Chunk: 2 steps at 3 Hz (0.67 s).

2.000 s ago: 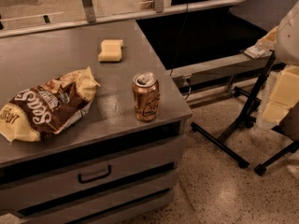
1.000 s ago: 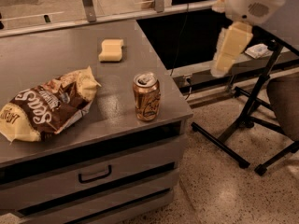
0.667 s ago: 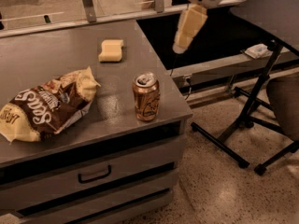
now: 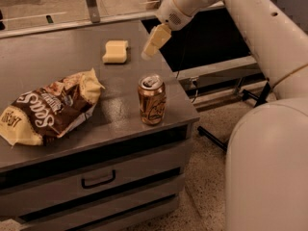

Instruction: Pick sponge

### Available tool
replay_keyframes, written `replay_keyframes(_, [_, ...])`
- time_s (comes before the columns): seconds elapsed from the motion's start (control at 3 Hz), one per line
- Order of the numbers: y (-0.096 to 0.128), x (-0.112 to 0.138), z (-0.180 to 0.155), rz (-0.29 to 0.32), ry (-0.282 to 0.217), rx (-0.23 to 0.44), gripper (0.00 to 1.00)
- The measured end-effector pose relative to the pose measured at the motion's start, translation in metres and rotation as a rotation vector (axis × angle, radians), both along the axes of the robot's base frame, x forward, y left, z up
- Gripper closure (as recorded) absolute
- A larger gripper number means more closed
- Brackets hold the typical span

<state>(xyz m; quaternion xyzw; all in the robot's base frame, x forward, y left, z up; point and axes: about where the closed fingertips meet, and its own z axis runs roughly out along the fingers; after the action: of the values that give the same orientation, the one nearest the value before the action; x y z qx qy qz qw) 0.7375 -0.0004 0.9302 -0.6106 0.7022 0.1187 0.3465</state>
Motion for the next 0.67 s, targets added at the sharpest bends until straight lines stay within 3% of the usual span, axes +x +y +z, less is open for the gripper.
replay_keyframes(0.33, [0.0, 0.0, 0.0, 0.0, 0.0, 0.0, 0.0])
replay_keyframes(0.67, [0.022, 0.006, -0.003, 0.025, -0.004, 0.075, 0.0])
